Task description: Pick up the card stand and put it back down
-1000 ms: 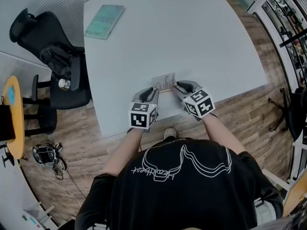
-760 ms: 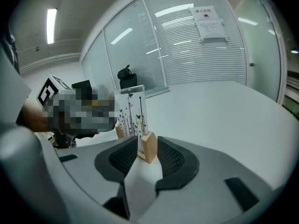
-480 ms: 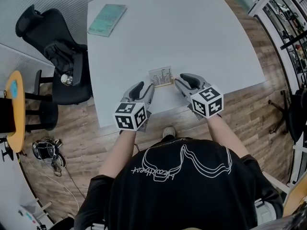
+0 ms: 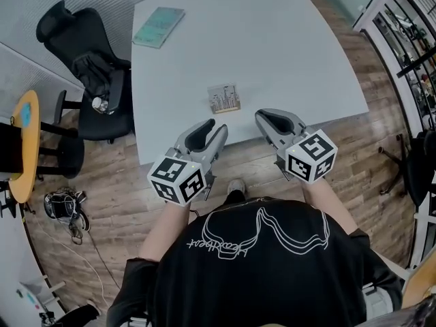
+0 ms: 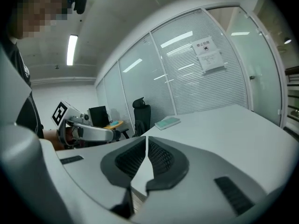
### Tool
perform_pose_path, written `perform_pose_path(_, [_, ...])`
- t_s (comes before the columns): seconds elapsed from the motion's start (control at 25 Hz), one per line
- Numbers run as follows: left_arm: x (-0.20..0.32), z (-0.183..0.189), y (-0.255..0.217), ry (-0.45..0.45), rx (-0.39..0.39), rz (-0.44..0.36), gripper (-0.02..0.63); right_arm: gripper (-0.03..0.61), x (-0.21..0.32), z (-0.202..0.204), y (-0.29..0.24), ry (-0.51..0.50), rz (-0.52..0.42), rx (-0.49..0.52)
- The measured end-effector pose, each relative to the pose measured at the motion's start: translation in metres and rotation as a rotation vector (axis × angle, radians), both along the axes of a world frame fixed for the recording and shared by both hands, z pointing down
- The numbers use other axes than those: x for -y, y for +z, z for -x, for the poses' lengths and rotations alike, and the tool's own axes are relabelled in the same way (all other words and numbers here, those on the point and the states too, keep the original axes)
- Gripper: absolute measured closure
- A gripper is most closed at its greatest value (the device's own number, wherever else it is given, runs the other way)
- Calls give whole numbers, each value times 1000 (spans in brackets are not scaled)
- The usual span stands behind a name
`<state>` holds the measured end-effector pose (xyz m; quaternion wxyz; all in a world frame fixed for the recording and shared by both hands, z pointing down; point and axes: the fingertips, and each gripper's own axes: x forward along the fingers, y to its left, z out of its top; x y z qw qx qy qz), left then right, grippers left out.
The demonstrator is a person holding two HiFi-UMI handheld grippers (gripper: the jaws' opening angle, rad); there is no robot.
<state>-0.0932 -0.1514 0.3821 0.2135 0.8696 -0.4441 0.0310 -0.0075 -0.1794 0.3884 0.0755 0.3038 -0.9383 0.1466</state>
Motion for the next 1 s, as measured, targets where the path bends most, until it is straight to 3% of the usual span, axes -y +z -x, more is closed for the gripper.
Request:
perform_pose_path(0.32, [-67, -41, -39, 76, -21, -79, 581, 569, -75, -8, -38, -127, -55, 63])
perform_pose_path(0.56, [-100, -65, -46, 103, 9, -108, 597, 571, -114, -18, -40, -193, -69, 44])
perform_pose_path(1.0, [-120, -82, -49, 104, 54, -116, 597, 571, -139, -30, -48, -206, -81, 60])
